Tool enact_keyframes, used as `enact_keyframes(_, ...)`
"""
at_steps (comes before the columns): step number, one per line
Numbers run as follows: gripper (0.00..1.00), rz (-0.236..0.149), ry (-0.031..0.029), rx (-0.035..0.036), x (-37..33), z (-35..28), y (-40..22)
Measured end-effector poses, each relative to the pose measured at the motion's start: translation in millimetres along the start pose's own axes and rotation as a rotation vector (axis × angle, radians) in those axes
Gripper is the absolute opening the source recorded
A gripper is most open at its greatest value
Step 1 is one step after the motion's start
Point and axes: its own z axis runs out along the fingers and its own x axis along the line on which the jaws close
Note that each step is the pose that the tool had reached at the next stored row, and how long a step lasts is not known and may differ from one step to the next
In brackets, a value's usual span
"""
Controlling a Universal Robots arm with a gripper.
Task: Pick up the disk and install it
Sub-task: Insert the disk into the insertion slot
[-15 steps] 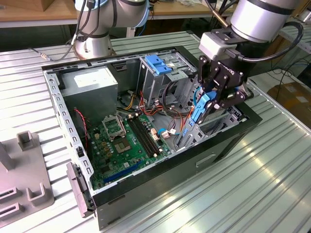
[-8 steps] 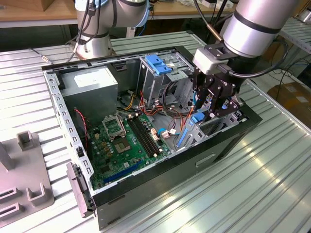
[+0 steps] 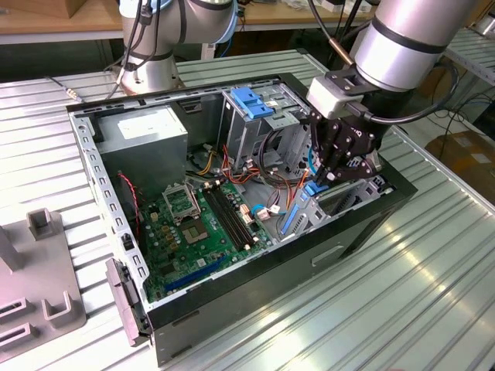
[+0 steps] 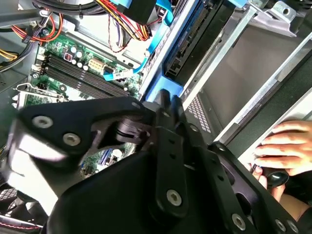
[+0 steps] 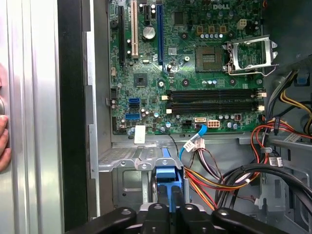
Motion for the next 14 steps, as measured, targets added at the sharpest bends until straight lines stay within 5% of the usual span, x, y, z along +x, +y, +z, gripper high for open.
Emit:
enact_keyframes(2,0.10,0.000,0.0000,0.0000,0.0,0.1,0.0)
enact_keyframes(14,0.10,0.000,0.0000,0.0000,0.0,0.5,0.0)
